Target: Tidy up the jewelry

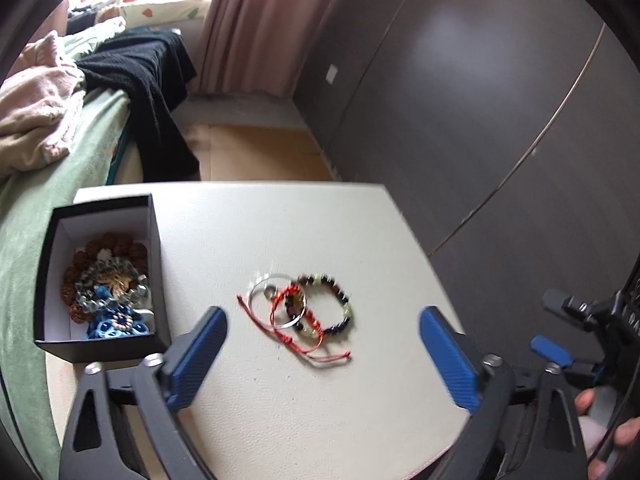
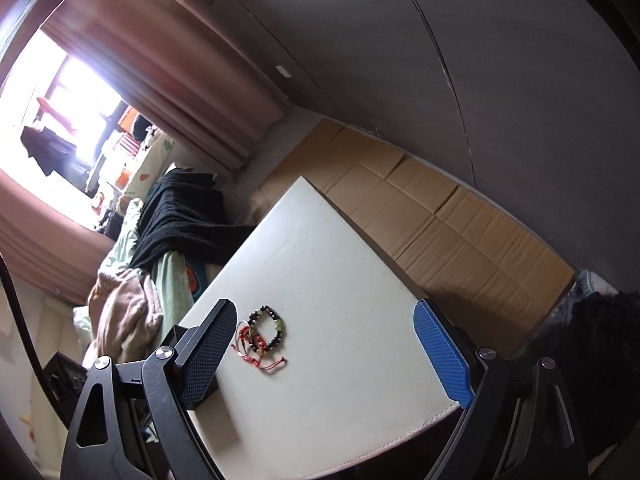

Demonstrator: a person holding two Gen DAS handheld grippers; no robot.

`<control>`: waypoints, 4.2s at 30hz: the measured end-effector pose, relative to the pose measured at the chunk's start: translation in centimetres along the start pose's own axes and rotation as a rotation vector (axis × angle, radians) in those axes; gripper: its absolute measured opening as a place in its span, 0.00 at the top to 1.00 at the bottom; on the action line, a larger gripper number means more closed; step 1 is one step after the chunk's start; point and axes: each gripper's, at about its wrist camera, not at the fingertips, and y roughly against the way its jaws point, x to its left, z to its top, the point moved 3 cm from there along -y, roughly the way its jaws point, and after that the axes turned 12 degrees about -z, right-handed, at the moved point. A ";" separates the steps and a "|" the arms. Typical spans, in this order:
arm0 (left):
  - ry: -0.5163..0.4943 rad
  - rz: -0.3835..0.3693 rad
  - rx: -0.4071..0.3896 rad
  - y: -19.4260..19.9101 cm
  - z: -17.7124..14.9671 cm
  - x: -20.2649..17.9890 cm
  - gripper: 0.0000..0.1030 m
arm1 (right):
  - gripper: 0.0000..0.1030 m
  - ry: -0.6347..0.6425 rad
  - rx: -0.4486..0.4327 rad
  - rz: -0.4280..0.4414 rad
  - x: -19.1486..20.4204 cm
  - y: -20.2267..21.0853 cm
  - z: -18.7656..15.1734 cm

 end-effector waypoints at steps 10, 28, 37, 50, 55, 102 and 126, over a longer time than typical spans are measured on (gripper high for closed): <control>0.029 0.037 0.101 -4.3 0.3 1.3 0.43 | 0.12 -0.018 0.064 -0.073 -0.1 -2.4 0.9; 0.069 0.068 0.174 -8.9 0.5 2.2 0.79 | 0.12 -0.008 0.151 -0.057 0.8 -4.7 1.0; 0.105 0.002 0.111 -5.8 1.1 2.5 0.98 | 0.12 0.007 0.149 -0.064 1.6 -4.7 1.0; 0.159 -0.092 0.005 -0.2 3.0 4.1 0.98 | 0.13 0.146 0.208 -0.037 6.3 -7.6 -1.7; 0.175 -0.123 -0.038 2.0 3.7 4.8 0.98 | 0.33 0.183 0.284 0.023 8.5 -9.5 -3.8; 0.342 -0.032 -0.175 9.7 1.8 11.4 0.28 | 0.94 0.144 0.181 0.232 12.6 -6.7 -7.0; 0.420 0.045 -0.273 13.2 3.7 16.7 0.28 | 0.38 0.451 0.273 0.481 25.0 -7.4 -10.8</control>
